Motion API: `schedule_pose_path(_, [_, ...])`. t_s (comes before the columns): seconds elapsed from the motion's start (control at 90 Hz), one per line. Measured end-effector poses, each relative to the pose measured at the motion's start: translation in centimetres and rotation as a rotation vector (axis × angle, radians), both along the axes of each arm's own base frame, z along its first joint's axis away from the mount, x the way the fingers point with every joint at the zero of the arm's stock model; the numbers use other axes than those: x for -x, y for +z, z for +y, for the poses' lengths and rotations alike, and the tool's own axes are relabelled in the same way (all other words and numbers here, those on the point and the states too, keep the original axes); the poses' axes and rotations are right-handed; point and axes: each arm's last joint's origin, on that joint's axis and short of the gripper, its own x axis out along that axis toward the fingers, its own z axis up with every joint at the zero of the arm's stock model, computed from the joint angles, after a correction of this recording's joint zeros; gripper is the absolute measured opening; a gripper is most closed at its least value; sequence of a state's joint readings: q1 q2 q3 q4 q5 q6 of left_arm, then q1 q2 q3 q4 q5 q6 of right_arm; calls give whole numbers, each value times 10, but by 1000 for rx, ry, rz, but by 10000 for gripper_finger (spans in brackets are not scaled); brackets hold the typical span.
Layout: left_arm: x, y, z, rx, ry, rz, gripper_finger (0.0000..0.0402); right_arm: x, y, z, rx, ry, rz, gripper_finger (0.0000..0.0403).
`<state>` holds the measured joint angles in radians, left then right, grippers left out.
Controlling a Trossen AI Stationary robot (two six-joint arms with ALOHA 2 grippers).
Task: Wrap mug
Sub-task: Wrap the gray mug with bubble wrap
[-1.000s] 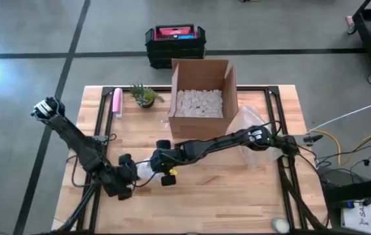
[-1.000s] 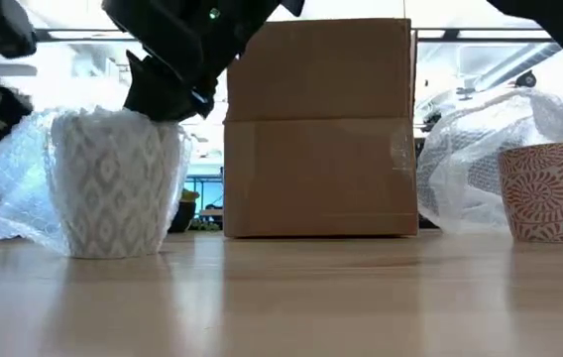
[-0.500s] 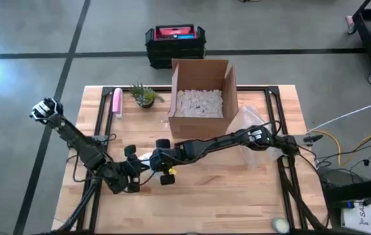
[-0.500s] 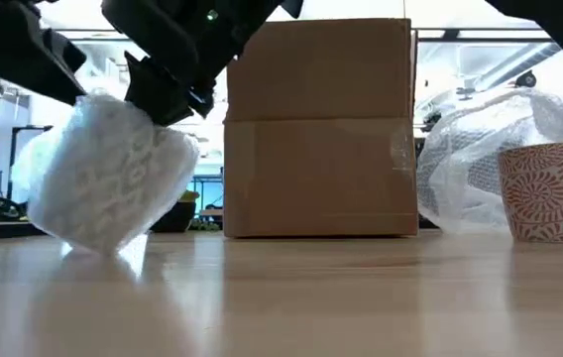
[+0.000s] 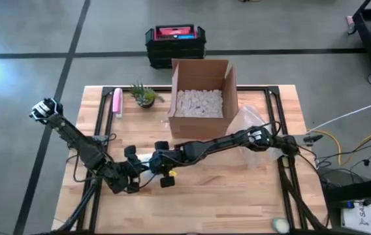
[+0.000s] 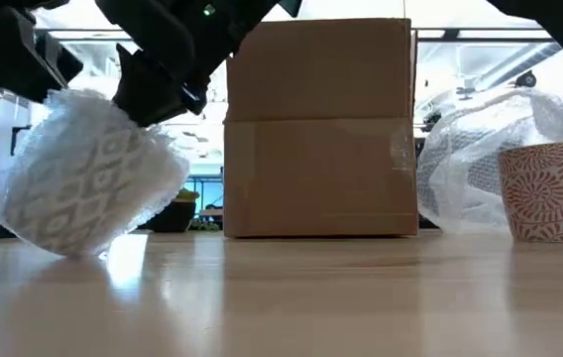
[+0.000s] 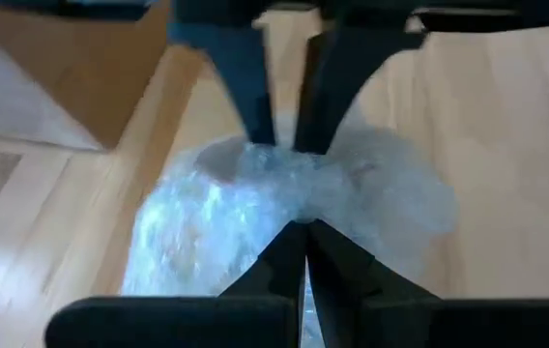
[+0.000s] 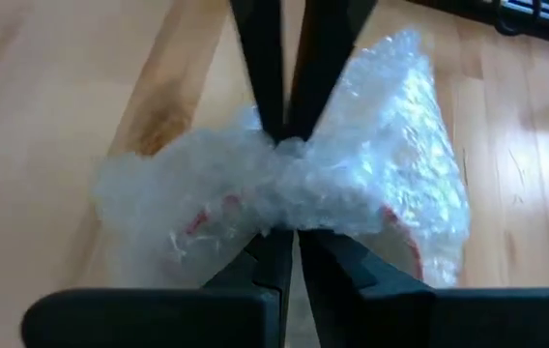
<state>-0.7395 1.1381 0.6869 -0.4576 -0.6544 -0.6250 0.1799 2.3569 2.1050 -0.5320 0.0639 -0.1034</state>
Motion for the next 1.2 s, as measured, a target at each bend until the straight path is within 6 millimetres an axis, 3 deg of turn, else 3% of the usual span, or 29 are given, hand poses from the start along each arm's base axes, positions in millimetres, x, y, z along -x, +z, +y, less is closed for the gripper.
schedule_pose_path(0.2, [-1, 7, -1, -23, -36, 15, 0, -2, 2, 1, 0, 0, -24, 13])
schedule_pose_path(0.433, [3, -5, 1, 4, -3, 34, 0, -3, 7, 2, 4, 7, -51, 13])
schedule_pose_path(0.711, [7, 9, -8, 102, -98, 88, 0, -3, 6, 3, -16, 23, -47, 13])
schedule_pose_path(0.922, [28, -13, -20, 292, -150, 258, 0, -3, 6, 3, -17, 23, -47, 13])
schedule_pose_path(1.2, [32, -56, -16, 273, -61, 120, 0, -3, 5, 3, -22, 18, -49, 13])
